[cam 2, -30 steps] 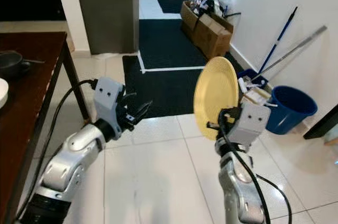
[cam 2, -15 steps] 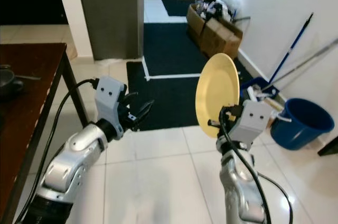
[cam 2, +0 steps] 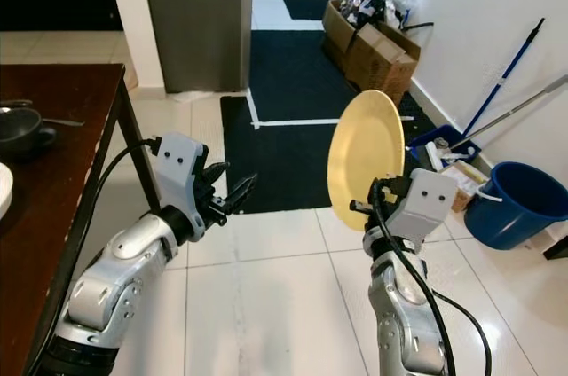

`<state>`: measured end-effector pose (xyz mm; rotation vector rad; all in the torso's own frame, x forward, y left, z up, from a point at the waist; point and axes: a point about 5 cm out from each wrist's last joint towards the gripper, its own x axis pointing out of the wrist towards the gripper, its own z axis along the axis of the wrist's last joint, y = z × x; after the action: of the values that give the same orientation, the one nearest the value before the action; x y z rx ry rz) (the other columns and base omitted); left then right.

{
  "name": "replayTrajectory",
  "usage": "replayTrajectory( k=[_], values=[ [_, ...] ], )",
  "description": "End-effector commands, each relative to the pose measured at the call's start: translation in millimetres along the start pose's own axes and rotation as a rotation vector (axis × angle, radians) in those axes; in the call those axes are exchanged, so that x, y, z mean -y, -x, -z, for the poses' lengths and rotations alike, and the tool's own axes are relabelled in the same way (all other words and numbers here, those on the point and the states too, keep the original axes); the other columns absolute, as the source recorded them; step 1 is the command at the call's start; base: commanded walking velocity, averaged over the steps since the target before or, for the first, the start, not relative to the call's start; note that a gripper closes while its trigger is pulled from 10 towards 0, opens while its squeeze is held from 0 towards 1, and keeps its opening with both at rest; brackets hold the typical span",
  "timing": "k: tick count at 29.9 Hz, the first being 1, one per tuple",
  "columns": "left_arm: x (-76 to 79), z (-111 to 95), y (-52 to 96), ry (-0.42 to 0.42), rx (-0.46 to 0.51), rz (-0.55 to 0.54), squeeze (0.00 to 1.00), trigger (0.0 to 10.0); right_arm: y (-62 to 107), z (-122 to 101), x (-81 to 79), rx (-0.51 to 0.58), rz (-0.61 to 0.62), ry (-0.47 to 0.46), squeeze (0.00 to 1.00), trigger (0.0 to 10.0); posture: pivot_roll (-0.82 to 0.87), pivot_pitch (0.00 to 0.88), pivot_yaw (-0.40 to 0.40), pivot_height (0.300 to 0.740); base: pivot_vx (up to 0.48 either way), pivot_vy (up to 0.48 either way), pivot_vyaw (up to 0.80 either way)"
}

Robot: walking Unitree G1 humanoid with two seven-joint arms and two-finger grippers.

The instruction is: Setting the table

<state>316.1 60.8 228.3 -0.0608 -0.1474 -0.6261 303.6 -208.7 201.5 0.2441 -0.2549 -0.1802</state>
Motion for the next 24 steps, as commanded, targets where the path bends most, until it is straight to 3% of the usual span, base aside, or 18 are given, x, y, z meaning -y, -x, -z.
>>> replayTrajectory(
  k=[1, 24],
  values=[
    [1.5, 4, 3.4, 0.024, -0.019, 0.009, 0.0, 10.0, 0.5, -3, 2.9, 0.012, 0.012, -0.009, 0.0, 10.0, -0.02, 0.155, 0.055, 0.74, 0.0, 0.0, 0.0],
    [16.1, 37, 30.1, 0.019, -0.067, 0.018, 0.0, 10.0, 25.2, 32, -14.2, -0.113, -0.053, 0.01, 0.0, 10.0, -0.05, 0.151, 0.049, 0.74, 0.0, 0.0, 0.0]
  ],
)
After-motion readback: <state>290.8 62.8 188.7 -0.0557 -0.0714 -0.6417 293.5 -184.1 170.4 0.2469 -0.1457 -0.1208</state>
